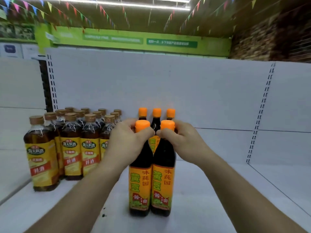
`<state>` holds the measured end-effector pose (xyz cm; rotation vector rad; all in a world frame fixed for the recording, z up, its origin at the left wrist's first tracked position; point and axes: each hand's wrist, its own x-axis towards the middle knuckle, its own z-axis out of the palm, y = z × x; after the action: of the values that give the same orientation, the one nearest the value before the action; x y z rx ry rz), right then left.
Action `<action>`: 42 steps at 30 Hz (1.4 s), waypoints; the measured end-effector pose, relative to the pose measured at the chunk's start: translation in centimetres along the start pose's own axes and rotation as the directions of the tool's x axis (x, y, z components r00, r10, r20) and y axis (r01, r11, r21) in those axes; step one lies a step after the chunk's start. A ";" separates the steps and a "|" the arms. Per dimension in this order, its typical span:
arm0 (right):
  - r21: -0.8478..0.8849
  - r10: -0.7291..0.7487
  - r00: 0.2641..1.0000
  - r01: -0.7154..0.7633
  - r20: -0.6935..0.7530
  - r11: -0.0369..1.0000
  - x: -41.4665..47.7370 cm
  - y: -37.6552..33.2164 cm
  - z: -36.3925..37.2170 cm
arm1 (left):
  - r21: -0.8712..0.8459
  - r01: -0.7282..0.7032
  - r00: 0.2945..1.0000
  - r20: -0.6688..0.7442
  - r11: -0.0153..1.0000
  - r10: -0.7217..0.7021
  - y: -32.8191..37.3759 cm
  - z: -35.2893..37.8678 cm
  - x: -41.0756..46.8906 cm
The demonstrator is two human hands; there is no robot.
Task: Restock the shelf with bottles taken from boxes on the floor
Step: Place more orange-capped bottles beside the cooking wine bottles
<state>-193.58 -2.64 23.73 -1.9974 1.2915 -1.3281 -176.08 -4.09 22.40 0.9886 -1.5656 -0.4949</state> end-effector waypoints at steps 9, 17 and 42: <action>-0.030 0.025 1.000 -0.025 -0.006 0.999 0.5 0.9 1.2 | -0.030 -0.014 0.999 -0.041 0.999 0.012 -1.6 0.3 0.0; 0.004 -0.011 0.998 0.011 -0.066 1.000 -0.7 1.8 2.2 | -0.082 -0.015 0.999 -0.033 0.997 0.012 -1.7 0.6 -1.0; 0.051 0.091 0.994 -0.088 -0.067 0.995 -4.3 3.5 2.3 | 0.030 0.102 0.994 -0.045 0.994 -0.100 -4.0 -0.6 -4.1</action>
<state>-193.66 -0.96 17.94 -1.8542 1.3513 -1.3836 -174.28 -2.90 17.09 1.1008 -1.4941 -0.5158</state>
